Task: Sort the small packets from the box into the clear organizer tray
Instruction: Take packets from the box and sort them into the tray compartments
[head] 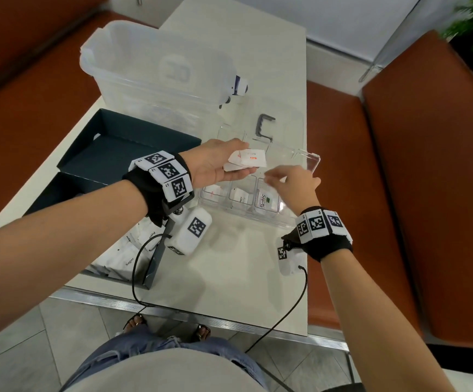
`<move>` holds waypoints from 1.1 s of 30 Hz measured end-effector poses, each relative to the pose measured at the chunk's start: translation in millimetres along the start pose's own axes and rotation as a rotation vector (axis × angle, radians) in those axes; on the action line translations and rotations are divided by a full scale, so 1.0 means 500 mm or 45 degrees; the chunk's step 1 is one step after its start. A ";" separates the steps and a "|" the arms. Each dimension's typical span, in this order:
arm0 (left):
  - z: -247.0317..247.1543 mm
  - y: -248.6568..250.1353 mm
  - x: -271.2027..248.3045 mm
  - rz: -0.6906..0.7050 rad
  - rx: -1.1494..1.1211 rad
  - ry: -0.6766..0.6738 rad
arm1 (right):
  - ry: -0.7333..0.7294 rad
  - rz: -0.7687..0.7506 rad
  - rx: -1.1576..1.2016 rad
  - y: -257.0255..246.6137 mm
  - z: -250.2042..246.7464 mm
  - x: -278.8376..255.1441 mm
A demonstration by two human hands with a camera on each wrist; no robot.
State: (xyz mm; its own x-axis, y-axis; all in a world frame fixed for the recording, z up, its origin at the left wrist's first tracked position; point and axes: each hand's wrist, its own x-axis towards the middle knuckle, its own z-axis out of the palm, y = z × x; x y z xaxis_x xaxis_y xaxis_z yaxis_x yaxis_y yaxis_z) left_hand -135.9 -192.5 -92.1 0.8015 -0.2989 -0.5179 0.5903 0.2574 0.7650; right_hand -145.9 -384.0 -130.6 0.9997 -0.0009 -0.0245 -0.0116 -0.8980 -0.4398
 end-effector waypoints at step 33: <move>-0.023 -0.001 -0.012 0.022 -0.161 -0.026 | -0.195 0.307 1.314 -0.088 -0.084 -0.002</move>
State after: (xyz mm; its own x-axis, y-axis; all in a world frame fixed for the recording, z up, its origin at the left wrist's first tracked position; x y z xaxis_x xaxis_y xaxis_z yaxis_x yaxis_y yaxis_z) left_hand -139.9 -180.5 -93.9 0.8103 -0.3114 -0.4964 0.5848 0.3760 0.7188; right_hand -145.7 -362.9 -73.2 0.9560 -0.0091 -0.2933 -0.2931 -0.0750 -0.9531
